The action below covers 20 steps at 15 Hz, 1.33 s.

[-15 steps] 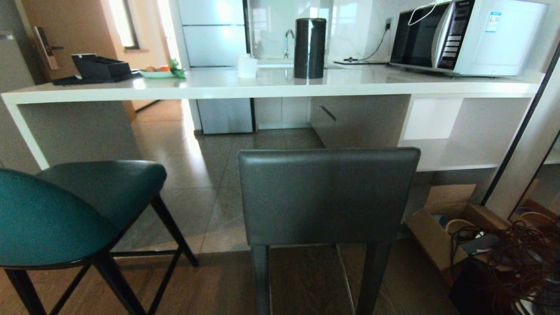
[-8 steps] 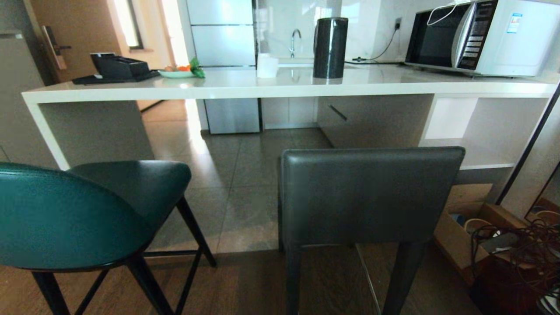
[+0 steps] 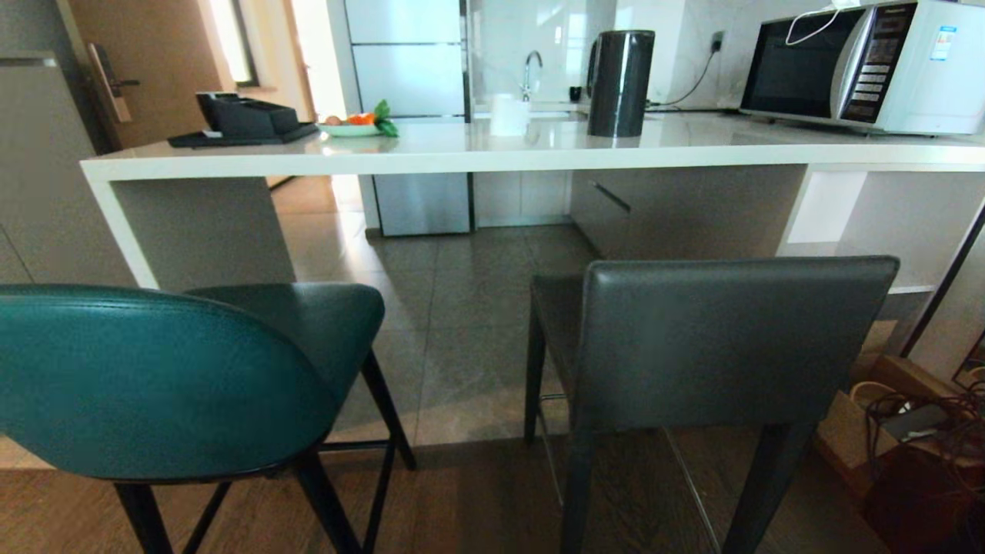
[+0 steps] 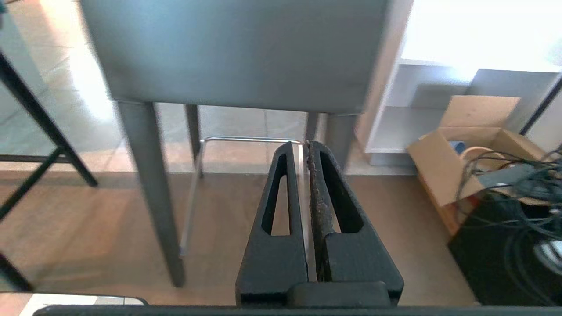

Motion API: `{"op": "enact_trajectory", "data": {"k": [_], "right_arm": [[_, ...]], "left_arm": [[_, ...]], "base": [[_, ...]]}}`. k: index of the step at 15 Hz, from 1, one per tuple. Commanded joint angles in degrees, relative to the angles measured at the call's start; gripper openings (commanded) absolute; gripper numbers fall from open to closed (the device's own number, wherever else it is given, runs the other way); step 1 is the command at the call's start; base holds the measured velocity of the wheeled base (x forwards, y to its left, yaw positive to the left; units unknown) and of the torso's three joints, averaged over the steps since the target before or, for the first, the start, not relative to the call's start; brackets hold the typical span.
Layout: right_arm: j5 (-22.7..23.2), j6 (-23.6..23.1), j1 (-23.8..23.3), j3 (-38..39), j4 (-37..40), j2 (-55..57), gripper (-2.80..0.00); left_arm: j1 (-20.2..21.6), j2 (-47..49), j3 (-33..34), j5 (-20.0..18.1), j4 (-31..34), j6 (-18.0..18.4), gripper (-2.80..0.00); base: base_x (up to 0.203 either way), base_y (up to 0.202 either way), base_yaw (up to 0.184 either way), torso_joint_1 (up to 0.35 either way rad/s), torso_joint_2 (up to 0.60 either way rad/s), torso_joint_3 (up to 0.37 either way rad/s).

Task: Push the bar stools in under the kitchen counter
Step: Push the blue chair back under the dining table

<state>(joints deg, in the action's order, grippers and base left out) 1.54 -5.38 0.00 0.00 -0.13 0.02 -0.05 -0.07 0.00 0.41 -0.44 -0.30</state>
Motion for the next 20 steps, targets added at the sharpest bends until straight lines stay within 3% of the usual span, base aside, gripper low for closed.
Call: {"op": "enact_trajectory", "data": {"k": [1, 20], "right_arm": [[0.05, -0.07, 0.00, 0.26, -0.04, 0.06, -2.80], [0.31, 0.08, 0.00, 0.26, -0.04, 0.06, -2.80]], "left_arm": [[0.05, 0.07, 0.18, 0.02, 0.00, -0.05, -2.80], [0.04, 0.07, 0.18, -0.15, 0.09, 0.13, -2.80]], "base": [[0.000, 0.198, -0.003, -0.001, 0.00, 0.006], [0.000, 0.197, -0.001, 0.003, 0.00, 0.002]]}}
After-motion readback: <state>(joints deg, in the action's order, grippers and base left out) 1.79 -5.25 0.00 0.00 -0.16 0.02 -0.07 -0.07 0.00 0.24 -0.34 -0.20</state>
